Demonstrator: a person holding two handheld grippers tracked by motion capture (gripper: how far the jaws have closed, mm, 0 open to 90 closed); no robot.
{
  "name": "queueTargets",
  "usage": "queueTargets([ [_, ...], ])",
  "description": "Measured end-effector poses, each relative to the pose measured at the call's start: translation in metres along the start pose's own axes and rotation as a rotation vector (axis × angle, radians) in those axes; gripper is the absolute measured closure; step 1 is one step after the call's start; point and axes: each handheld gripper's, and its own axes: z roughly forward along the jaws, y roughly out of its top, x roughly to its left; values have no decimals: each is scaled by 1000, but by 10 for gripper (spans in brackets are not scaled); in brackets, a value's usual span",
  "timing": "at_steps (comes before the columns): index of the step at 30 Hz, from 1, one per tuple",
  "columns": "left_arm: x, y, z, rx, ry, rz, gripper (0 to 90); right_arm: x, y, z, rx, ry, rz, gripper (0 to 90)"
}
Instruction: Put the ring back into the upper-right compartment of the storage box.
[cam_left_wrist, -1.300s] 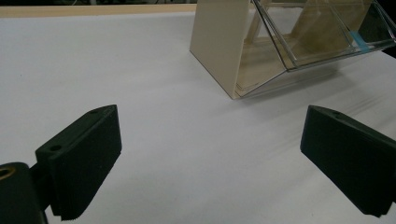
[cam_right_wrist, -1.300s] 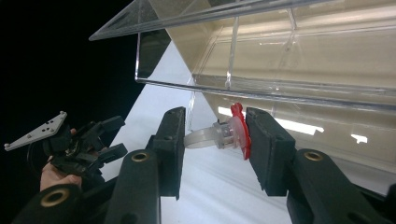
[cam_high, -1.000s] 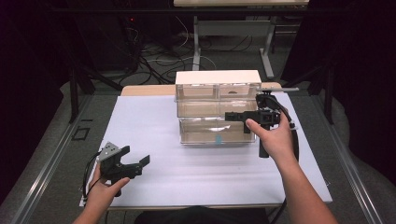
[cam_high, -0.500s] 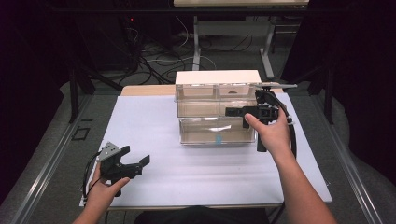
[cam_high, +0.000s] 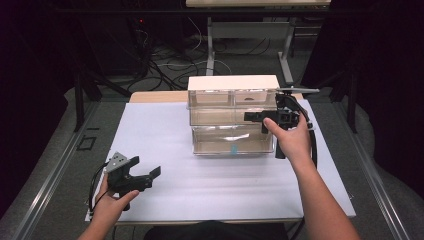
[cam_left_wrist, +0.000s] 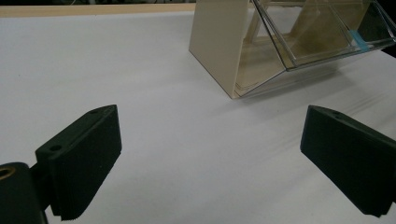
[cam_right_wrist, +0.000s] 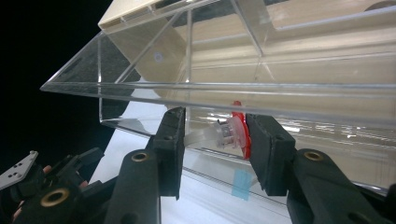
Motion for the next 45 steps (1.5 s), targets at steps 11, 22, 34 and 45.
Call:
queueTargets([
  [11, 0, 0, 0, 0, -1, -1, 54, -6, 2, 3, -23, -24, 15, 590],
  [22, 0, 0, 0, -2, 0, 0, 54, -11, 3, 6, -20, -46, 22, 590],
  [34, 0, 0, 0, -1, 0, 1, 54, -20, 0, 12, -41, -63, 46, 589],
  [45, 0, 0, 0, -1, 0, 0, 54, -20, 0, 14, -67, -84, 39, 588],
])
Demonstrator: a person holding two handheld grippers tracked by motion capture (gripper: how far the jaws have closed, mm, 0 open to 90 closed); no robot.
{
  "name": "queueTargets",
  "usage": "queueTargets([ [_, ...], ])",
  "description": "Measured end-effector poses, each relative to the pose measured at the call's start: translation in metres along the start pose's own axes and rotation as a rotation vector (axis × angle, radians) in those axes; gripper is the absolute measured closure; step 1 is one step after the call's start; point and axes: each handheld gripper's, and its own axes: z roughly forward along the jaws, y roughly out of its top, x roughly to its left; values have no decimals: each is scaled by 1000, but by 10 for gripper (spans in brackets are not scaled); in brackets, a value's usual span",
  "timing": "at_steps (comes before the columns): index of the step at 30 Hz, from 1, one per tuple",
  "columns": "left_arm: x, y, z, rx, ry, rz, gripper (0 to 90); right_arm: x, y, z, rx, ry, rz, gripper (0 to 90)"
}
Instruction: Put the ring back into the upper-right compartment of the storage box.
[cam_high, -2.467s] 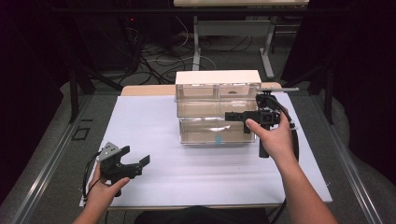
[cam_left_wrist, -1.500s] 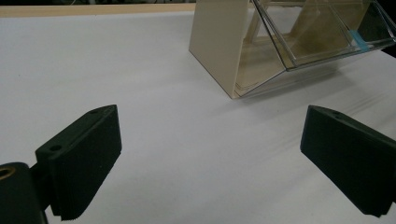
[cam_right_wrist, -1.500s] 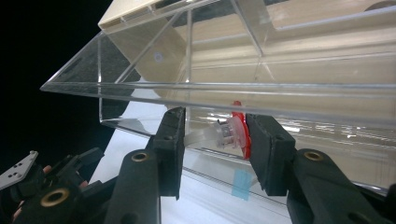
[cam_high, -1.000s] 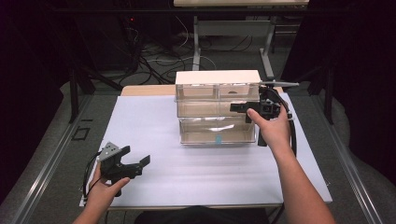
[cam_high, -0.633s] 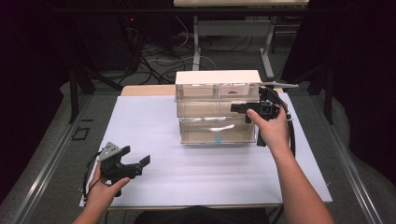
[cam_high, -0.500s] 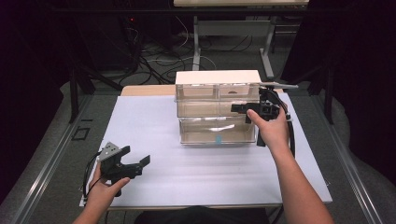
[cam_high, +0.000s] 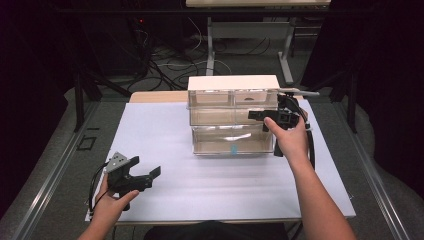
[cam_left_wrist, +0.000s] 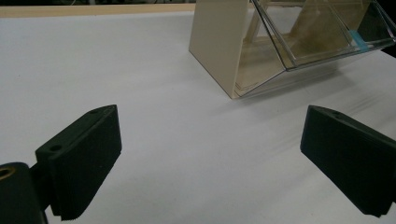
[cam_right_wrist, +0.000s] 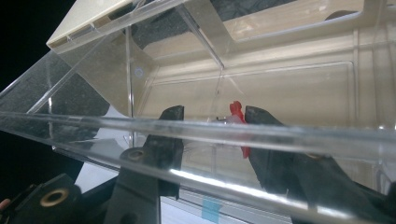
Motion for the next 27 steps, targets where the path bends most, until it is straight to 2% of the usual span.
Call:
queueTargets([
  [3, 0, 0, 0, 0, 0, 0, 54, -1, 0, 0, -1, -4, 0, 587],
  [5, 0, 0, 0, 0, 0, 0, 54, 1, 0, 0, 7, -6, 15, 585],
  [10, 0, 0, 0, -5, 2, -1, 54, 1, -1, 0, 0, -9, 2, 575],
  [14, 0, 0, 1, -9, 2, 0, 54, 2, -2, 0, -15, 4, 12, 520],
  [18, 0, 0, 1, -8, 2, 0, 54, 3, -3, -1, -17, 14, 8, 519],
  [24, 0, 0, 1, -9, 3, 0, 54, 6, -6, -7, -32, 21, -24, 494],
  [27, 0, 0, 1, -9, 3, 0, 54, 7, -7, -11, -40, 33, -59, 476],
])
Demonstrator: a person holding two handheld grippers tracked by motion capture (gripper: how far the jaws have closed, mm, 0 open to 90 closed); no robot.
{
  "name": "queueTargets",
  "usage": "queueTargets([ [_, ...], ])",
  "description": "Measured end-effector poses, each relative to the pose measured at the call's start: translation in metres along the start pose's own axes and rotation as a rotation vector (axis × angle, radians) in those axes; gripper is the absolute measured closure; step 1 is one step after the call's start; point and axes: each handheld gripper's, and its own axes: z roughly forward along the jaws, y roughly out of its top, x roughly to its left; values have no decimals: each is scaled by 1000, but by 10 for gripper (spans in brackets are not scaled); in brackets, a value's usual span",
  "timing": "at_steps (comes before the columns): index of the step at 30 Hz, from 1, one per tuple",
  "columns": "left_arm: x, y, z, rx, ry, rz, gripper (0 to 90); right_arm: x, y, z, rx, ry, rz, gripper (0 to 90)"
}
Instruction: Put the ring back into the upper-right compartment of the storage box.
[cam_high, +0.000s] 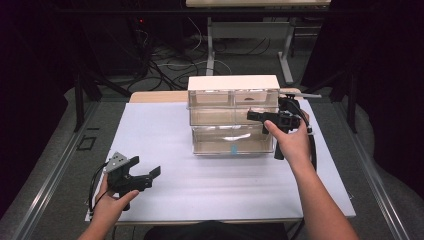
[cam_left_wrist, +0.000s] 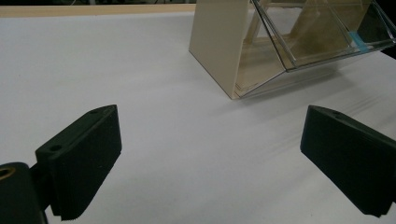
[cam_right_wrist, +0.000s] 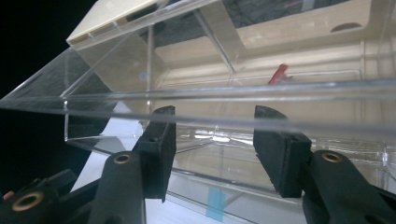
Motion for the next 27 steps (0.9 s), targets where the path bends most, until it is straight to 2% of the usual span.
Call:
queueTargets([
  [10, 0, 0, 0, 4, 0, -3, 54, 8, -3, -10, -2, 28, -33, 441],
  [13, 0, 0, 0, 5, 1, -3, 54, 12, -5, -13, 3, 35, -52, 436],
  [14, 0, 0, 0, 4, 2, -3, 54, 14, -7, -15, 0, 35, -75, 435],
  [18, 0, 0, 0, 5, 2, -2, 54, 18, -9, -18, -9, 41, -97, 428],
  [21, -1, 0, 0, 5, 2, -2, 54, 24, -11, -23, 7, 47, -120, 409],
  [27, 0, 0, 0, 3, 3, -1, 54, 30, -14, -28, 12, 46, -133, 382],
])
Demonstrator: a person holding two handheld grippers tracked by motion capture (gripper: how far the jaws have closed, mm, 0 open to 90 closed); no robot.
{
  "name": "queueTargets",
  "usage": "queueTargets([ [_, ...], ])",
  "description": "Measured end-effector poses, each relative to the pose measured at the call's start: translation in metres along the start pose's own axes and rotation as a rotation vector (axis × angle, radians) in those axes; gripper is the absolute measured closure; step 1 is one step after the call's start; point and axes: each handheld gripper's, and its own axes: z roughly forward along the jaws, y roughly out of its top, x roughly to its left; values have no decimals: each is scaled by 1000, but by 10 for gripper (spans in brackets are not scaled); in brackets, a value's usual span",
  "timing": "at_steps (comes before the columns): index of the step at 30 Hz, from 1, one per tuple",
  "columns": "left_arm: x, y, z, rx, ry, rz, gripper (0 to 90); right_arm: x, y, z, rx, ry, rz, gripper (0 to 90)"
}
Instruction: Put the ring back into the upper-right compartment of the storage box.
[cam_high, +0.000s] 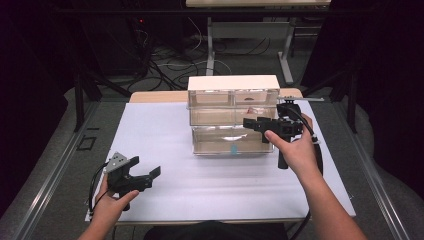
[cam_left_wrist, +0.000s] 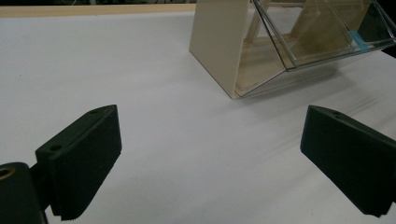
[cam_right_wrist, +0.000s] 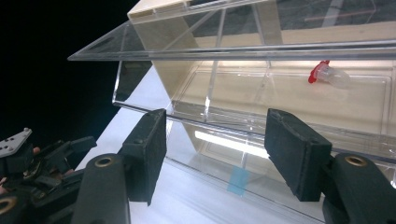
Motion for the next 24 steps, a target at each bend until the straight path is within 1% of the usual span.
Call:
queueTargets([
  [1, 0, 0, 0, -1, -1, 0, 54, 2, -1, -2, 0, -4, -9, 366],
  [8, 0, 0, -1, 4, -3, 2, 54, 7, -4, -9, 5, -12, -24, 309],
  [11, 0, 0, -1, 3, -3, 2, 54, 8, -7, -12, 3, -31, -30, 280],
  [12, 0, 0, -1, 3, -3, 2, 54, 7, -8, -13, 3, -33, -37, 271],
  [13, 0, 0, -1, 3, -3, 2, 54, 7, -9, -15, 7, -35, -29, 261],
  [14, 0, 0, 0, 0, -1, 1, 54, 7, -11, -16, 8, -38, -34, 255],
  [15, 0, 0, -1, 4, -4, 2, 54, 7, -12, -17, -4, -45, -37, 255],
  [17, 0, 0, -1, 4, -3, 2, 54, 6, -15, -20, 7, -43, -44, 255],
  [21, 0, 0, -1, 3, -3, 2, 54, 4, -21, -25, 3, -45, -54, 249],
  [24, -1, 0, -1, 2, -1, -1, 54, 0, -25, -29, -12, -48, -52, 249],
])
